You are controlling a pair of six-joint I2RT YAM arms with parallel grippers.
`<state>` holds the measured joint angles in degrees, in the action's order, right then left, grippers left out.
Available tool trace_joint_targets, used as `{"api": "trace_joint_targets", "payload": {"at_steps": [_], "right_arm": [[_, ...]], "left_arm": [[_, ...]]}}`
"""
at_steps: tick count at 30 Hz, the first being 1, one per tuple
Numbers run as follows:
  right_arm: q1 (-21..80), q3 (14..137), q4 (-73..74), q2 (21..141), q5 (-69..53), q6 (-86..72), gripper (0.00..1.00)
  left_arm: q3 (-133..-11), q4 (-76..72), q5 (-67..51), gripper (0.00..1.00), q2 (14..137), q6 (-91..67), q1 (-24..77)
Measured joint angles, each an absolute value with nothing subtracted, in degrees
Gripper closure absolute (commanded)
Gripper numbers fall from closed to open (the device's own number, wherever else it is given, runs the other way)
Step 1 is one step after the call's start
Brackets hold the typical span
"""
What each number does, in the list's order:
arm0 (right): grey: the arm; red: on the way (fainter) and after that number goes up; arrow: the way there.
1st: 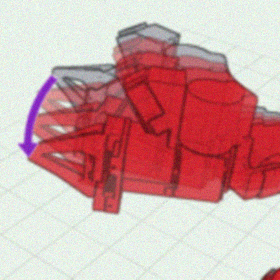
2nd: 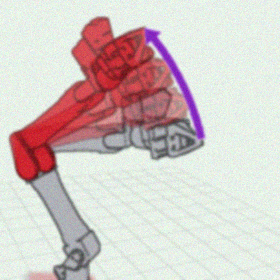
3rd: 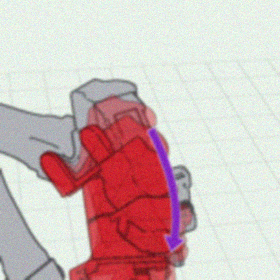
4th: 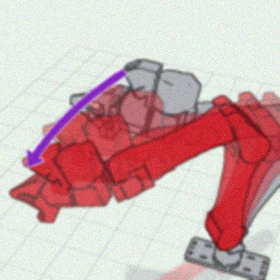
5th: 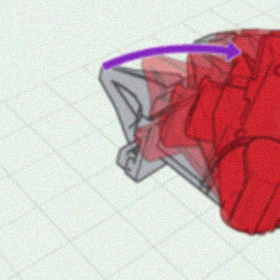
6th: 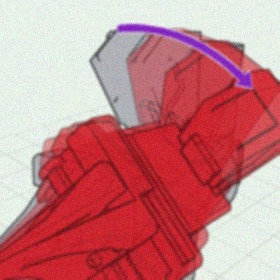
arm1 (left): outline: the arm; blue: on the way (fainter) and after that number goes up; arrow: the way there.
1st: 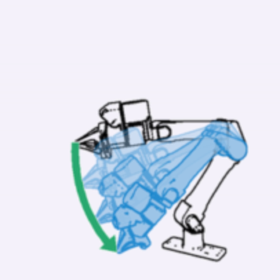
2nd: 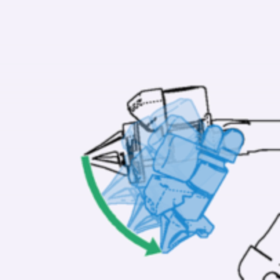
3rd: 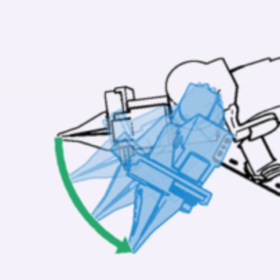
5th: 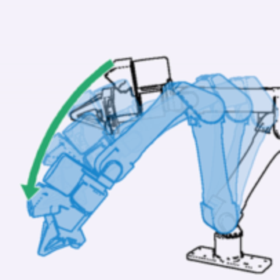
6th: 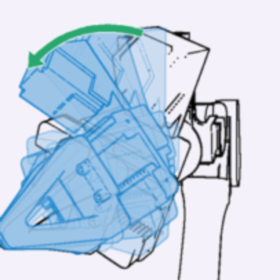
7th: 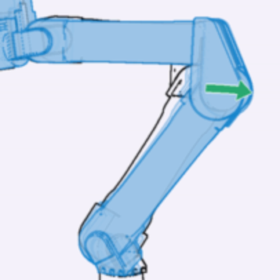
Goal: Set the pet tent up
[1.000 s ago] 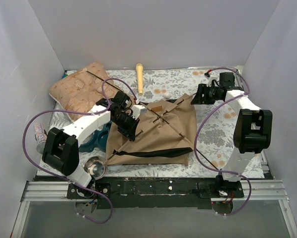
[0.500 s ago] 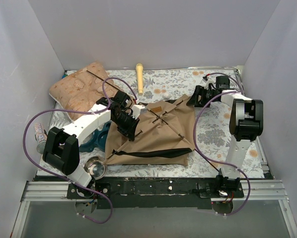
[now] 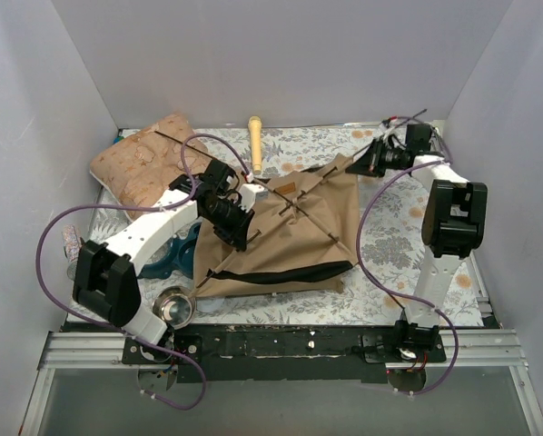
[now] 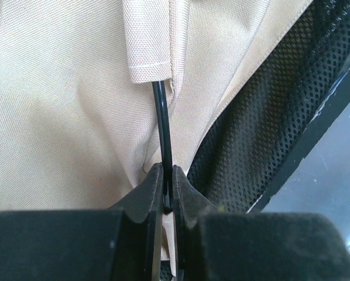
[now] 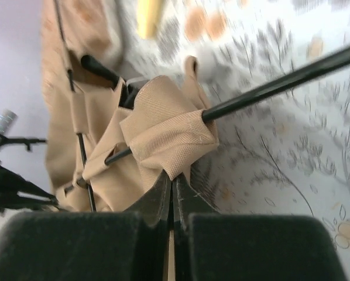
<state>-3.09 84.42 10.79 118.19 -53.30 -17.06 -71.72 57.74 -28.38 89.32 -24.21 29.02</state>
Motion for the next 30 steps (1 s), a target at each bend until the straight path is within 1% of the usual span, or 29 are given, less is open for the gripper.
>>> {"api": "trace_joint_targets", "payload": {"at_steps": [4,9,14,17,18,19,20,21,22,23,24,26,29,30], "right_arm": [[-5.8,94.4,10.0,115.9,-55.9,-25.3,0.99],[-8.5,108.6,5.0,109.8,-59.0,-36.5,0.99],[-8.7,120.7,1.0,104.0,-60.1,-40.6,0.99],[-8.6,123.1,-2.2,100.3,-60.4,-42.0,0.99],[-8.6,123.0,-3.3,99.2,-60.4,-42.3,0.99],[-8.6,122.7,-4.8,97.8,-60.3,-42.7,0.99],[-8.6,122.3,-6.3,96.6,-60.1,-42.8,0.99],[-8.7,122.0,-7.6,95.4,-59.7,-42.8,0.99],[-8.8,122.0,-8.2,94.5,-59.4,-42.5,0.99],[-8.9,122.0,-8.7,93.7,-58.7,-41.9,0.99],[-9.1,122.0,-8.9,92.7,-57.6,-40.6,0.99],[-9.6,122.0,-8.8,91.2,-56.0,-38.2,0.99],[-10.0,121.8,-7.5,88.9,-52.7,-32.8,0.99],[-10.1,121.6,-6.9,88.1,-51.6,-30.8,0.99]], "left_arm": [[-72.3,54.2,-29.0,1.00,82.9,-24.3,29.0],[-71.9,44.8,-29.4,1.00,74.1,-24.0,29.0],[-65.1,32.6,-29.4,1.00,67.9,-20.3,29.0],[-60.9,25.8,-29.7,1.00,67.3,-18.2,29.1],[-60.2,23.8,-29.9,0.97,67.7,-17.8,29.2],[-60.0,21.9,-30.1,0.89,68.4,-17.6,29.2],[-60.0,20.1,-30.2,0.83,69.3,-17.5,29.2],[-60.1,18.2,-30.5,0.73,70.3,-17.4,29.2],[-60.6,16.9,-30.7,0.55,71.5,-17.4,29.2],[-61.5,16.5,-30.9,0.42,73.0,-17.4,29.3],[-62.7,16.1,-31.2,0.33,74.8,-17.4,29.2],[-66.0,15.8,-31.8,0.23,78.7,-18.1,29.2],[-70.4,15.2,-32.2,0.15,82.5,-19.7,29.2],[-71.2,14.9,-32.3,0.06,82.8,-20.2,29.2]]}}
